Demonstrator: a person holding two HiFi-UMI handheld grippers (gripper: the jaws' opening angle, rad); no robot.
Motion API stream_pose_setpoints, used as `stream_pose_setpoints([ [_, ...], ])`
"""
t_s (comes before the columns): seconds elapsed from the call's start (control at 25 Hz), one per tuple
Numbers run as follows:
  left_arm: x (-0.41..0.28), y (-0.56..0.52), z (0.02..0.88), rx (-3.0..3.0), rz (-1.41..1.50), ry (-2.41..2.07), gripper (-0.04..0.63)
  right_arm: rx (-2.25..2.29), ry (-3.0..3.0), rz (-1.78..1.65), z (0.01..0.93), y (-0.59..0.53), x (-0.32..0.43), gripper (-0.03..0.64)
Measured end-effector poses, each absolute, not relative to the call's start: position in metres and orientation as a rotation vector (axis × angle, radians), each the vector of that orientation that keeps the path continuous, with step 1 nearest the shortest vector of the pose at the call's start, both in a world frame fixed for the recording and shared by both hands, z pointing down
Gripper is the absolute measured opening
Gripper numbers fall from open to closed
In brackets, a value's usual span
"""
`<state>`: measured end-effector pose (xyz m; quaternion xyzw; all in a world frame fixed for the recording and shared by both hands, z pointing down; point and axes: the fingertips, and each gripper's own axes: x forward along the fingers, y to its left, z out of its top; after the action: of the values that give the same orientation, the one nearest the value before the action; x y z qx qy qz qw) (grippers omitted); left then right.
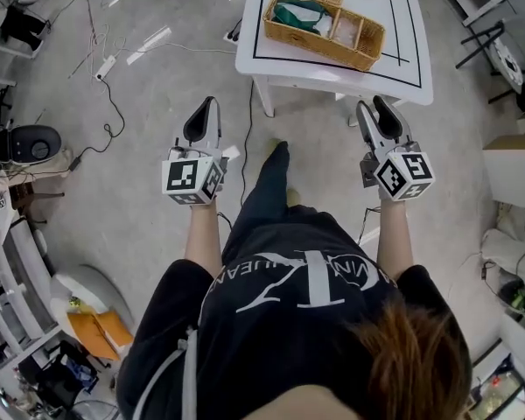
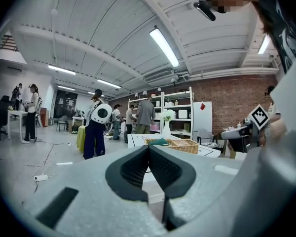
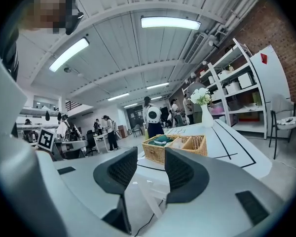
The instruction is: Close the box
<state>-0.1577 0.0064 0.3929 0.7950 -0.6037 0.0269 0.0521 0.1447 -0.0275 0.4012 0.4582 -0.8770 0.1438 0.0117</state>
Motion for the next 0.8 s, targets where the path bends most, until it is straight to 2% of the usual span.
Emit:
stream_pose_setpoints([
  [0.8, -0.146, -0.185, 0.374, 2.567, 0.021, -1.665, 0.009, 1.454, -2.617, 0.408, 0.390, -0.168, 0.120, 0.155],
])
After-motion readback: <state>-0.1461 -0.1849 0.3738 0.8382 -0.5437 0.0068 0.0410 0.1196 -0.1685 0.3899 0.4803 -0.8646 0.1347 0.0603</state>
